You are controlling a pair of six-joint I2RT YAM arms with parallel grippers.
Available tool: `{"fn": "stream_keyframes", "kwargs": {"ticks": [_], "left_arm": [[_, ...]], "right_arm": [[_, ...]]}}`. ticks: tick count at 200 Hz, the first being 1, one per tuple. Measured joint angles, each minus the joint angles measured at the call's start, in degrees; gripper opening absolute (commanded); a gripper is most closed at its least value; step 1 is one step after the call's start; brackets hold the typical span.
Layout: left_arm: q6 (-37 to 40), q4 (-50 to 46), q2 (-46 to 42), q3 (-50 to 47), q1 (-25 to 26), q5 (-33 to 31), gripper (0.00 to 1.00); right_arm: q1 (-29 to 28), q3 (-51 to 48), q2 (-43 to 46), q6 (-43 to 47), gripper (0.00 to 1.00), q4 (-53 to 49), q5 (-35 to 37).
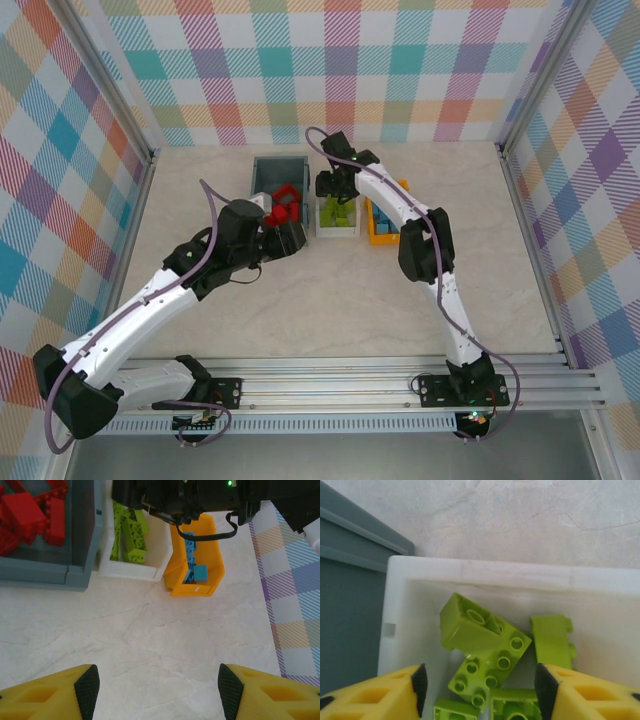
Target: Sort the legos into containers by color
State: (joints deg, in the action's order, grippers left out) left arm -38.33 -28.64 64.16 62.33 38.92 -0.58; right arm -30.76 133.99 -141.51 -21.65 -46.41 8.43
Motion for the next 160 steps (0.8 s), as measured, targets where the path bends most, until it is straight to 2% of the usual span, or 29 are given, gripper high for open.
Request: {"fn": "stream_keyframes", "kwargs": {"ticks": [19, 37, 54, 57, 61, 92, 113, 141, 160], "left_arm": [[0.5, -0.2, 0.0, 1.2, 0.0, -0.9, 0.67], [0.4, -1.4, -0.1, 2.6, -0.1, -2.6, 0.73], [0.3, -4.3, -0.5, 4.1, -1.2, -4.4, 0.87], [-0.2, -4.9, -0.5, 4.3, -1.5, -4.5, 0.91], [0.2, -5.7, -0.7, 4.7, -2.2, -4.9, 0.99], [0.1, -11.3, -3.3, 5.9, -10.5, -6.3, 1.0], [2.4, -15.1, -6.9, 5.8, -13.0, -11.1, 1.0], [3.1, -19.5, -13.7, 2.8, -13.1, -25.1, 1.0], [6.7, -16.3, -19.7, -6.6, -13.2, -33.6, 1.0]], "right_arm": [[0.0, -1.5, 1.7, 0.2, 0.69, 0.1, -0.2], [-0.1, -9.0, 8.3, 0.3, 0.75, 1.2, -0.2], [-0.1, -17.9, 17.9, 0.0, 0.85, 2.8, 0.5], [-0.1, -19.7, 19.7, 0.2, 0.97, 3.5, 0.5], [-0.1, -21.7, 22.6, -0.2, 1.0, 3.8, 1.1], [-0.3, -42.8, 48.6, -0.6, 1.0, 11.5, 8.0], [-0.4, -58.4, 66.7, -0.7, 1.0, 16.5, 15.2], [2.7, -75.3, 84.0, -2.0, 1.0, 18.6, 24.1], [8.2, -87.2, 90.6, 0.1, 1.0, 23.4, 24.5]]}}
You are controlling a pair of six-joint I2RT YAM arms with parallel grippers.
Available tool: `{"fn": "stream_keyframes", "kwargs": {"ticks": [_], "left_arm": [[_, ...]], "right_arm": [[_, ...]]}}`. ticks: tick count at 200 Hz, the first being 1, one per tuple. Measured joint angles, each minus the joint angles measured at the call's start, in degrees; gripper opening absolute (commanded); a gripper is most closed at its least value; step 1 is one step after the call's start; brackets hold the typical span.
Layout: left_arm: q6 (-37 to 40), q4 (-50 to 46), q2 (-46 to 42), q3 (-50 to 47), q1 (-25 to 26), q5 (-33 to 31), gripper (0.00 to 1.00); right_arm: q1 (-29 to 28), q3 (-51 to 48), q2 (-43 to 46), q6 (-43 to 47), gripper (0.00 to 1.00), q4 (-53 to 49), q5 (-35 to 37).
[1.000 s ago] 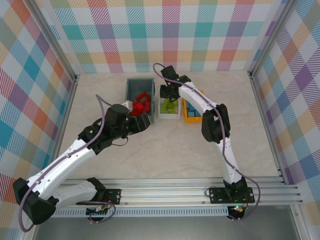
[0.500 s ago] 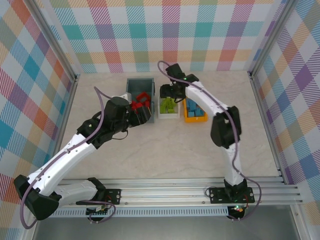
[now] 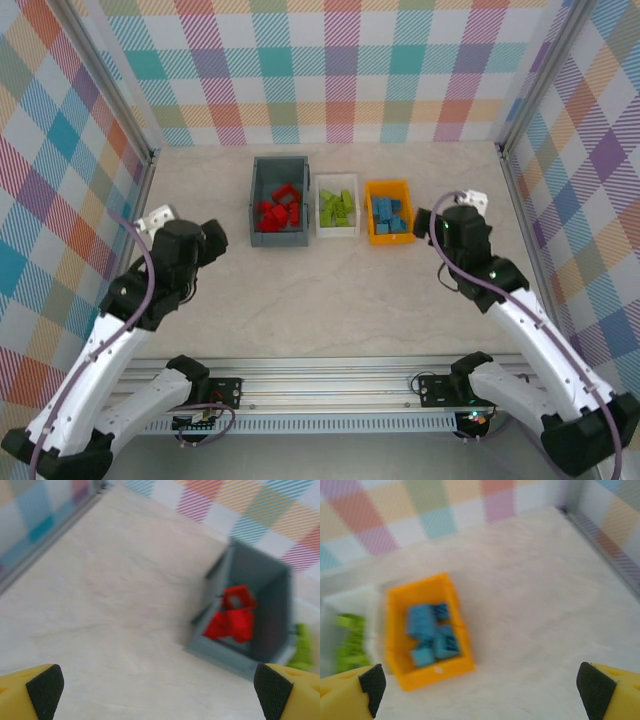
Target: Sort the legos into containers by color
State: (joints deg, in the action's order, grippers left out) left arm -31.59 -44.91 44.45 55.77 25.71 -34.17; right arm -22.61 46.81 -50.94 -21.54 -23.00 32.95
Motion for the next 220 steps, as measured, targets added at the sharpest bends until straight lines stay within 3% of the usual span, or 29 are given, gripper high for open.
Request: {"fn": "stream_keyframes", "kwargs": {"ticks": [32, 82, 164, 220], "left_arm": [[9.9, 12.7, -7.3, -22.4, -0.1, -7.5, 1.0], [20.0, 35.6, 1.4, -38.5, -6.2, -5.9, 1.0], [25.0, 68.2, 32.9, -33.1, -16.6, 3.6, 1.0], [28.7, 86.0, 44.4, -32.0, -19.6, 14.3, 1.0]], "right_arm": [[4.3, -20.3, 2.4, 8.7, 1.0, 13.7, -2.6], [11.2, -30.2, -6.8, 13.5, 1.0, 32.5, -10.3], [18.2, -23.8, -33.7, 19.5, 1.0, 62.6, -20.5], [20.0, -24.6, -36.5, 20.3, 1.0, 68.0, -24.5]]}}
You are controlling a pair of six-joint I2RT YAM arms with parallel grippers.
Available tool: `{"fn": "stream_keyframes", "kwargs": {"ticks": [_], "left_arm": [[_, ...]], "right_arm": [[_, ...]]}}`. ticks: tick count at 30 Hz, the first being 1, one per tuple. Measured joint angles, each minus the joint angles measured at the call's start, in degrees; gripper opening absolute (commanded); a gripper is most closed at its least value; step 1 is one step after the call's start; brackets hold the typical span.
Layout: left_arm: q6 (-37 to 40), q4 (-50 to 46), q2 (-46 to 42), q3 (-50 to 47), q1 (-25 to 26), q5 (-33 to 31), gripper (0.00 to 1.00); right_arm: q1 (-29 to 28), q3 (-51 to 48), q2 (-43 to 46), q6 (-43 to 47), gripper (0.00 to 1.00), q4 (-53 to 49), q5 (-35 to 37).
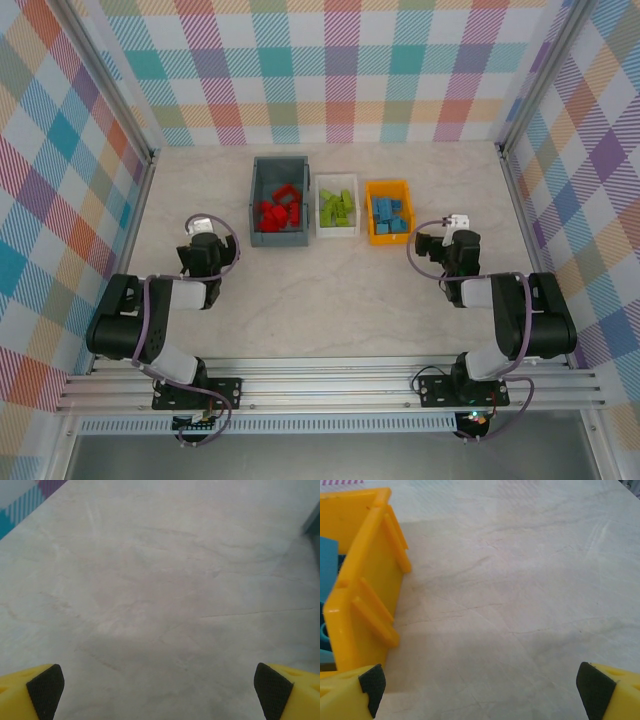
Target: Sort the legos into containers by color
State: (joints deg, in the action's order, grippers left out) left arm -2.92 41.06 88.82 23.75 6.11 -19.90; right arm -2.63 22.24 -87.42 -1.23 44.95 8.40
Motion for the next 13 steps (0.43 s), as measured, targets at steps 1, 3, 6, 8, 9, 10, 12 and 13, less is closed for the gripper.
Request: {"fn": "stream_keyframes", "kwargs": {"ticks": [1, 3, 6, 8, 9, 10, 12, 13], "left_arm": [[0.1, 0.7, 0.4, -0.3, 0.0, 0.9, 1.0], [0.5, 2.4, 0.7, -0.8, -0.1, 2.1, 1.0], [0.9, 4.0, 0.7, -0.9, -0.3, 2.9, 1.0], [0.9, 4.8, 0.7, -0.9, -0.3, 3.2, 1.0], [0.9, 4.9, 0.7, -0.9, -0.3, 3.4, 1.0], [1.0, 5.1, 0.7, -0.9, -0.3, 3.4, 1.0], [1.1, 5.5, 0.7, -0.9, -0.3, 3.5, 1.0], [1.1, 5.6, 0.7, -0.9, -0.3, 3.6, 1.0]], "right_arm": [[0.0, 0.0, 0.0, 0.0, 1.0, 0.1, -0.2], [0.0, 0.0, 0.0, 0.0, 1.0, 0.2, -0.3], [0.0, 0.0, 0.0, 0.1, 1.0, 0.5, -0.5], [0.0, 0.0, 0.0, 0.1, 1.0, 0.5, -0.6], [0.0, 0.0, 0.0, 0.0, 1.0, 0.5, -0.6], [0.2, 0.0, 0.0, 0.0, 1.0, 0.5, -1.2], [0.8, 0.2, 0.0, 0.0, 1.0, 0.4, -2.5], [1.2, 0.3, 0.0, 0.0, 1.0, 0.4, -2.9]]}}
